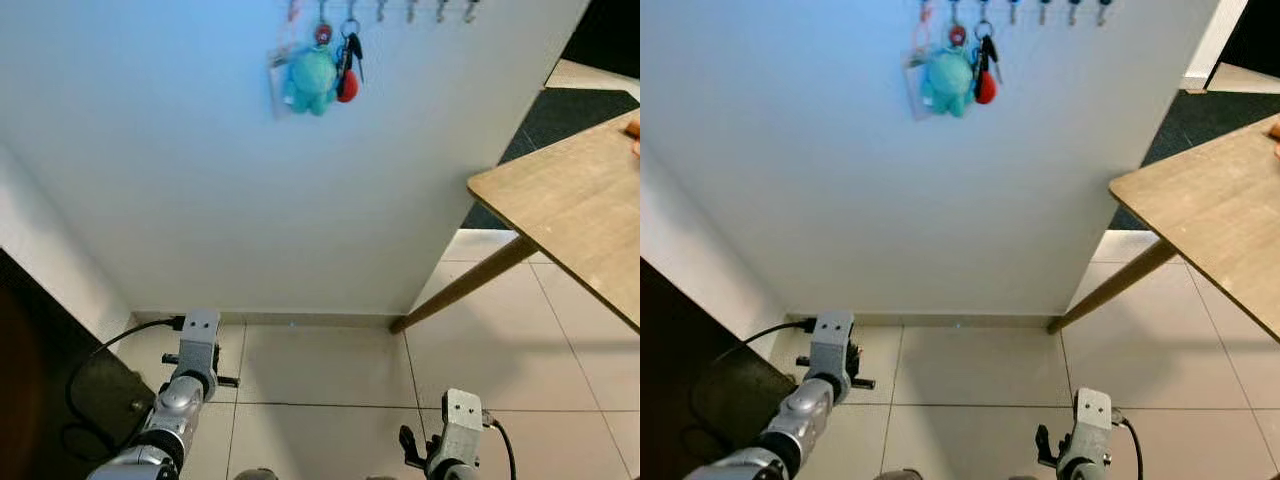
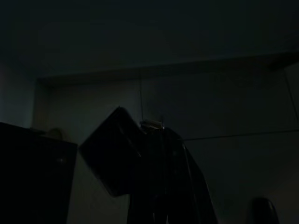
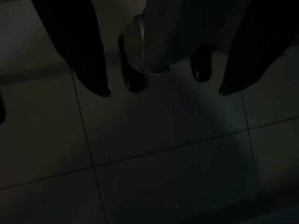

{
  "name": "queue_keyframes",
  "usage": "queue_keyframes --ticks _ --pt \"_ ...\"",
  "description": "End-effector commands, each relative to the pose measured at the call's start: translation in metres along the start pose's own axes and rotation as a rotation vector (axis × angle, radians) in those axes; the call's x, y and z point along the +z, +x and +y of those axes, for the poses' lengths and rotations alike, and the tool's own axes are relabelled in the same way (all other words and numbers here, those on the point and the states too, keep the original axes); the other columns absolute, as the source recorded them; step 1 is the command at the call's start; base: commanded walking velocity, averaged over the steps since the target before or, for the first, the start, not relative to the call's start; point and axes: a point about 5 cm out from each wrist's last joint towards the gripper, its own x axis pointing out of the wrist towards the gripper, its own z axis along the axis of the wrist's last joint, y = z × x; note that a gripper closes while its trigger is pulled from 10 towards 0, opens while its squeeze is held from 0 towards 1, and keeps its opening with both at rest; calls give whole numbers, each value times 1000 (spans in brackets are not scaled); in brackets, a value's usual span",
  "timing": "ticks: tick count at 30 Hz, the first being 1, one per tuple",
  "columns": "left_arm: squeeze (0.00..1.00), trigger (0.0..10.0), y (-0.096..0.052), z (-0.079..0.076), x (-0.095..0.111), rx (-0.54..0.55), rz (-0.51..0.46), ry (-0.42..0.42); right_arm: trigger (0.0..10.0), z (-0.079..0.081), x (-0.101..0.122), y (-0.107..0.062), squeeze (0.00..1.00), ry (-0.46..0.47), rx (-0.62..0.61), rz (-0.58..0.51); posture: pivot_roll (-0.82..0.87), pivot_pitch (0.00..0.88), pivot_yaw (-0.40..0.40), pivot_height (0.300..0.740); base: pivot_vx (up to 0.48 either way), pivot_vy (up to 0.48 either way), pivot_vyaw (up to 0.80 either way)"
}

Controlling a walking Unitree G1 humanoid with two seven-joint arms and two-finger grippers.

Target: Hang keys on a hook

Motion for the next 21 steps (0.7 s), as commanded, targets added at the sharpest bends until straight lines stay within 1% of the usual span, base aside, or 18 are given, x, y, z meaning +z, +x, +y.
queue_keyframes --ticks 1,5,9,13,14,15,17,20,21 --pt "0 10000 -1 -1 0 -10 -15 -6 10000 -5 -6 -3 0 8 -19 20 29 48 8 740 0 0 0" --pt "0 10000 -1 0 0 -12 -19 -1 10000 -7 -7 -3 0 9 -23 20 28 45 10 740 0 0 0" --pt "0 10000 -1 0 1 -12 -34 -50 10000 -8 -7 -4 0 9 -26 20 26 42 12 740 0 0 0" --pt "0 10000 -1 0 0 -8 -31 -46 10000 -8 -8 -4 0 8 -26 21 26 36 12 740 0 0 0" --pt "0 10000 -1 1 0 -5 -23 5 10000 -8 -8 -4 0 7 -26 21 24 34 11 740 0 -322 0" --pt "0 10000 -1 1 0 -5 -23 5 10000 -8 -8 -4 0 7 -26 21 24 34 11 740 0 -322 0" --pt "0 10000 -2 0 -1 -13 -16 43 10000 -8 -8 -4 0 5 -25 21 23 32 11 740 0 -480 0" --pt "0 10000 -2 0 -2 -16 -13 42 10000 -8 -8 -4 0 5 -24 21 22 31 11 740 0 -480 0" --pt "0 10000 -2 0 -2 -11 -16 29 10000 -8 -8 -4 0 4 -24 20 20 29 13 740 0 -304 0"
